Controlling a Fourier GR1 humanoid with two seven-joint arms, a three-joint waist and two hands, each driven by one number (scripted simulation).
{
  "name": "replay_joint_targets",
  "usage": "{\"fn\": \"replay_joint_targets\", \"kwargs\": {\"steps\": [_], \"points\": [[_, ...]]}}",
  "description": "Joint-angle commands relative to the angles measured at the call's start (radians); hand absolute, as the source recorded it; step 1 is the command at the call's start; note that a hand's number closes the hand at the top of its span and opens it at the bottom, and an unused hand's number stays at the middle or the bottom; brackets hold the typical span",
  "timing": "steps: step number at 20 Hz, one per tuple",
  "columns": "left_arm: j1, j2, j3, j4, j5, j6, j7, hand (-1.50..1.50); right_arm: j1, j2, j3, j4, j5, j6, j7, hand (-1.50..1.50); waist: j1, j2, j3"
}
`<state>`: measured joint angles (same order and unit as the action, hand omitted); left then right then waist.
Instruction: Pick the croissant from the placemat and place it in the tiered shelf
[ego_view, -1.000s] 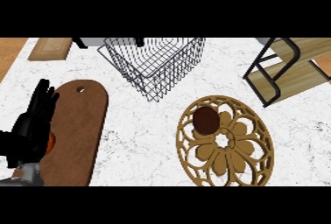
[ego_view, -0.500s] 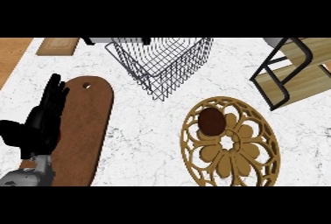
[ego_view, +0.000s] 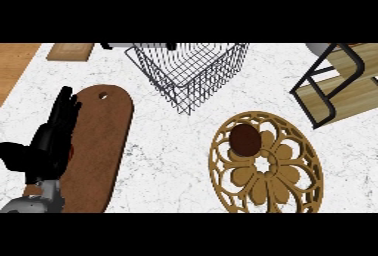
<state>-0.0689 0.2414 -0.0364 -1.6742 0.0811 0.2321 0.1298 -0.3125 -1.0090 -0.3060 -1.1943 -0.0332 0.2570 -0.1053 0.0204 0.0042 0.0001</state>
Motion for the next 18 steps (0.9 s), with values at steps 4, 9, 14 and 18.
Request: {"fn": "replay_joint_targets", "kwargs": {"steps": [4,9,14,18], "points": [[-0.032,-0.005,0.02,0.033,-0.013,-0.018,-0.003,0.0,-0.255,0.106,0.09,0.29,0.144,-0.085,-0.106,1.5,0.004,0.002,0.0],[-0.007,-0.028,-0.007,-0.021,-0.035,-0.013,0.032,0.0,-0.393,0.169,0.104,0.442,0.208,-0.143,-0.152,1.5,0.006,0.001,0.001],[-0.022,-0.035,0.011,-0.013,-0.041,-0.015,0.045,0.0,-0.449,0.211,0.137,0.569,0.307,-0.212,-0.26,1.5,0.006,0.003,0.001],[-0.062,-0.028,0.041,0.039,-0.019,-0.04,0.003,0.0,-0.536,0.203,0.045,0.712,0.231,-0.173,-0.228,1.5,0.008,0.007,0.001]]}}
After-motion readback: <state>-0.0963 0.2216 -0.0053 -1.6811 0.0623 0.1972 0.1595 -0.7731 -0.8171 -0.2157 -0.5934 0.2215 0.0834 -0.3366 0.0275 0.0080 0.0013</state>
